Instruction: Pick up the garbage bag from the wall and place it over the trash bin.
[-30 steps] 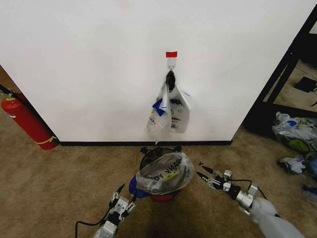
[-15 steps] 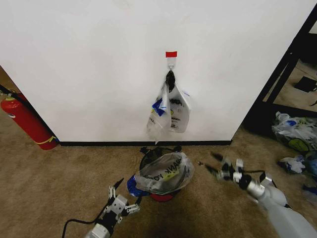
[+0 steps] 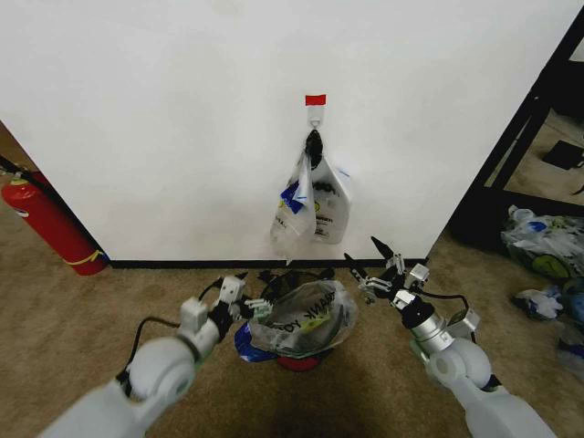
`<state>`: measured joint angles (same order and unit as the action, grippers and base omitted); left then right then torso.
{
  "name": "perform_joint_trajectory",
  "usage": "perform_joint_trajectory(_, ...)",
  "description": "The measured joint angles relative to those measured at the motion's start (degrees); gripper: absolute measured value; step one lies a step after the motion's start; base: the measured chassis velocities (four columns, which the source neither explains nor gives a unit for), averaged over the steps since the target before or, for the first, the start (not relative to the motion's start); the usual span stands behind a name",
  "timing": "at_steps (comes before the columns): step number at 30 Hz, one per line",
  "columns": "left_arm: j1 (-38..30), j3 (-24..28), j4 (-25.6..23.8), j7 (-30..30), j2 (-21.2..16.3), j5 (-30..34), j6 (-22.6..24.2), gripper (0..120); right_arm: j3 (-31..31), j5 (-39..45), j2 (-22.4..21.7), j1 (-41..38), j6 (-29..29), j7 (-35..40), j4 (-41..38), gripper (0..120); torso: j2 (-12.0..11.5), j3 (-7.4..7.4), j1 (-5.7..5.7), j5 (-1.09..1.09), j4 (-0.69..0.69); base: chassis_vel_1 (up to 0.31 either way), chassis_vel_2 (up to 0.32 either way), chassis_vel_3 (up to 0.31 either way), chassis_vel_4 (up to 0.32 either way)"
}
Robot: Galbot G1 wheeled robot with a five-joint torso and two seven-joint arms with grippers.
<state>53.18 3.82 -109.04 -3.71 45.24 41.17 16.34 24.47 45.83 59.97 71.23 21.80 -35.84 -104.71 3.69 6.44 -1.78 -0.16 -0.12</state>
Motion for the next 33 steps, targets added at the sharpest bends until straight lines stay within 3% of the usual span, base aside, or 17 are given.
perform_joint_trajectory(6,-9.45,10.07,6.90,-6.57,1.62,6.69,4.68,100,3.86,0.02,0.74,0.44,0.02,2.77,-1.78,100,0.00,0.00,0.00,-0.04,0.05,0.000,0.000,0.000,0.000)
perform_joint_trajectory(12,-12.77,14.07,8.74,-9.18,2.68,8.26,7.61,98,5.77,0.66,0.87,0.34,0.00,4.37,-0.97,100,0.00,0.00,0.00,-0.02,0.04,0.000,0.000,0.000,0.000)
perform_joint_trajectory(15,-15.67,17.45,9.75,-12.11,3.06,10.35,9.92,88,6.11,1.39,1.32,0.92,0.00,5.52,-1.04,100,0.00,0.00,0.00,-0.02,0.04,0.000,0.000,0.000,0.000)
perform_joint_trajectory(17,-15.73,17.52,9.79,-12.18,3.07,10.42,9.95,88,6.12,1.40,1.36,0.96,0.00,5.56,-1.04,100,0.00,0.00,0.00,-0.02,0.04,0.000,0.000,0.000,0.000)
perform_joint_trajectory(27,-21.31,20.78,11.60,-21.88,7.61,21.90,15.75,46,5.86,1.17,2.62,2.64,0.62,5.71,0.02,100,0.00,-0.01,0.01,-0.03,0.02,0.000,0.000,0.000,0.000)
perform_joint_trajectory(29,-21.44,20.88,11.52,-23.03,7.91,22.71,16.14,43,5.86,1.16,2.62,2.71,0.78,5.71,0.24,100,0.00,-0.01,0.01,-0.03,0.03,0.000,0.000,0.000,0.000)
perform_joint_trajectory(33,-21.20,21.14,10.72,-27.93,8.80,25.18,17.05,23,5.88,1.15,2.51,2.85,1.41,5.72,1.30,100,0.00,-0.01,0.01,-0.02,0.04,0.000,0.000,0.000,0.000)
